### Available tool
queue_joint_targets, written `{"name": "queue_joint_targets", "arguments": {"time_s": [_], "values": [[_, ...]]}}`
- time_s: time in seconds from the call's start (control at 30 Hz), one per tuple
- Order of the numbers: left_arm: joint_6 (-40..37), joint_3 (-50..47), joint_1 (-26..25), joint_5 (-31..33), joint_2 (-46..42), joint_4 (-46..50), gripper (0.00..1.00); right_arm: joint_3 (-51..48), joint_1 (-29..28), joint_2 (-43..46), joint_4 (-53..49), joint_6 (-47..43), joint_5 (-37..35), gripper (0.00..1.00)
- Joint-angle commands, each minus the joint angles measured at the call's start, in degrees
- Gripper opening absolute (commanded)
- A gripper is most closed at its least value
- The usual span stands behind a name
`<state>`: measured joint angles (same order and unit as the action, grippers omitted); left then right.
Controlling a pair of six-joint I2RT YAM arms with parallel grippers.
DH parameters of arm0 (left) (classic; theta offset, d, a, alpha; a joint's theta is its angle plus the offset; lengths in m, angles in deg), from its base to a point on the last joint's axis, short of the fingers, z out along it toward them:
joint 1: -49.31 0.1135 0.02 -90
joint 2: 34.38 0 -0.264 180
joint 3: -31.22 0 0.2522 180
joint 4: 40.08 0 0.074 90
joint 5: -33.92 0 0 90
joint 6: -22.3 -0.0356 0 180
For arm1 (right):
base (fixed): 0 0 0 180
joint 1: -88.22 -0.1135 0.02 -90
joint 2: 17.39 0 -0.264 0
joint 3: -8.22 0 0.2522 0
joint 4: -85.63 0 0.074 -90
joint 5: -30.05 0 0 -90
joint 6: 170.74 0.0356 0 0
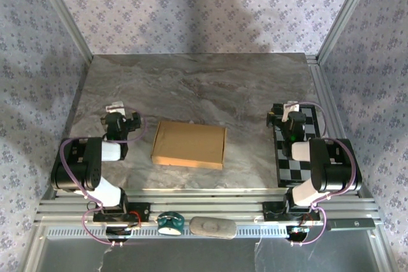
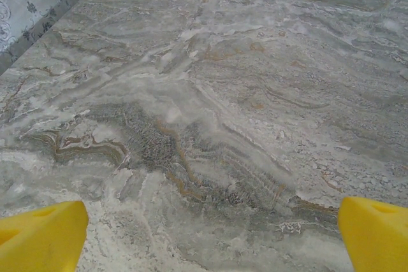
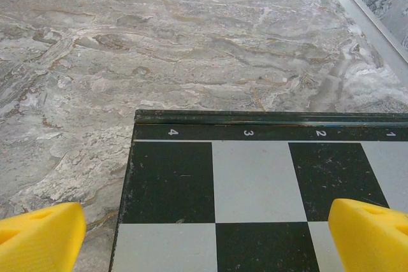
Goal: Fold the paper box
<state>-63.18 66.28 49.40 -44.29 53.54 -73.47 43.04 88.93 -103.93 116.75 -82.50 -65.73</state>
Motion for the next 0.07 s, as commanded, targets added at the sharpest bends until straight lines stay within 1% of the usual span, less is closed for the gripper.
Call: {"name": "queue_joint_targets", "arguments": {"time_s": [0.0, 0.03], "values": [[-0.22, 0.86, 0.08, 0.12, -0.14, -2.10, 1.00, 0.87, -0.33, -0.47, 2.13, 0.61, -1.79, 1.00], [-0.31, 0.81, 0.08, 0.14, -0.20, -2.30, 1.00, 0.52, -0.70, -0.32, 2.70, 0.32, -2.81, 1.00]]}}
